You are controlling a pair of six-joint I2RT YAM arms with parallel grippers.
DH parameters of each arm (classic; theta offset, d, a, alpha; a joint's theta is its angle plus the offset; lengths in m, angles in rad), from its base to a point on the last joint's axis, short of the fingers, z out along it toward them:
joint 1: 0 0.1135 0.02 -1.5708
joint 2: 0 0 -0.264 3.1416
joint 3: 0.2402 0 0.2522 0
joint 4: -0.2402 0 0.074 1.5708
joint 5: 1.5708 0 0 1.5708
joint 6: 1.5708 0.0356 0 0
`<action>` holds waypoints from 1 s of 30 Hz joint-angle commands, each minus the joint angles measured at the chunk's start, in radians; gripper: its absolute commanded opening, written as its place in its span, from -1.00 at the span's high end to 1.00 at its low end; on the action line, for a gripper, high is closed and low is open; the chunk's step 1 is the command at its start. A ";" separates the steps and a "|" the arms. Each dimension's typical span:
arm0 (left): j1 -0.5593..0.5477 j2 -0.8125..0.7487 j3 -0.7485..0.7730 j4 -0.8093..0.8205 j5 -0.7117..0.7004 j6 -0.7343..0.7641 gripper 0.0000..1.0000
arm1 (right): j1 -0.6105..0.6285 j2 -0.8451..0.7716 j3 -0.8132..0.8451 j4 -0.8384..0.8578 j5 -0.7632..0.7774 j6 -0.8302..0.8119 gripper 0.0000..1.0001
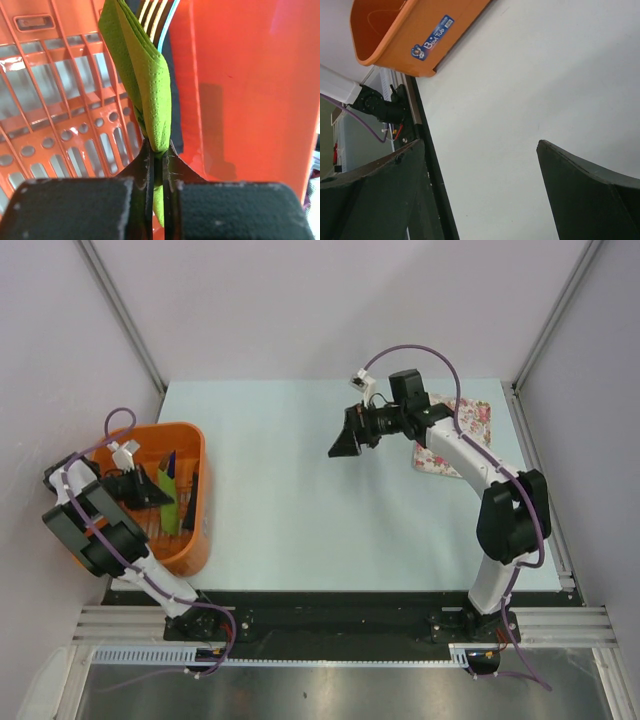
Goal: Place the utensils on the paper napkin and roll it up
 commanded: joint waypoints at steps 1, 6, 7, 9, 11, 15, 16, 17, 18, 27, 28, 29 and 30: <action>-0.012 0.044 0.054 0.007 0.062 0.003 0.99 | -0.025 0.004 0.062 -0.010 -0.041 -0.046 -1.00; -0.061 0.061 0.059 0.063 0.023 -0.073 0.99 | -0.042 0.022 0.064 -0.035 -0.061 -0.052 -0.99; -0.066 0.061 0.056 0.098 0.021 -0.089 0.99 | -0.044 0.025 0.069 -0.033 -0.062 -0.052 -0.99; -0.067 0.078 0.071 0.113 0.021 -0.120 1.00 | -0.050 0.033 0.078 -0.039 -0.069 -0.054 -1.00; -0.071 0.098 0.079 0.132 0.015 -0.133 1.00 | -0.056 0.038 0.089 -0.053 -0.072 -0.052 -1.00; -0.092 0.139 0.119 0.132 -0.005 -0.141 1.00 | -0.060 0.044 0.105 -0.073 -0.078 -0.084 -0.99; -0.095 0.144 0.126 0.132 -0.008 -0.141 1.00 | -0.062 0.048 0.108 -0.074 -0.076 -0.086 -0.99; -0.100 0.148 0.131 0.133 -0.008 -0.141 1.00 | -0.062 0.048 0.115 -0.079 -0.078 -0.089 -0.99; -0.106 0.159 0.143 0.130 -0.013 -0.141 1.00 | -0.060 0.050 0.115 -0.081 -0.076 -0.089 -0.99; -0.124 0.223 0.169 0.130 -0.026 -0.150 1.00 | -0.070 0.070 0.130 -0.097 -0.070 -0.089 -0.99; -0.124 0.234 0.171 0.130 -0.026 -0.152 1.00 | -0.071 0.071 0.130 -0.097 -0.069 -0.089 -0.99; -0.126 0.240 0.172 0.132 -0.028 -0.152 0.99 | -0.073 0.073 0.131 -0.099 -0.069 -0.086 -0.99; -0.129 0.247 0.175 0.127 -0.033 -0.152 0.99 | -0.073 0.079 0.135 -0.099 -0.067 -0.084 -0.99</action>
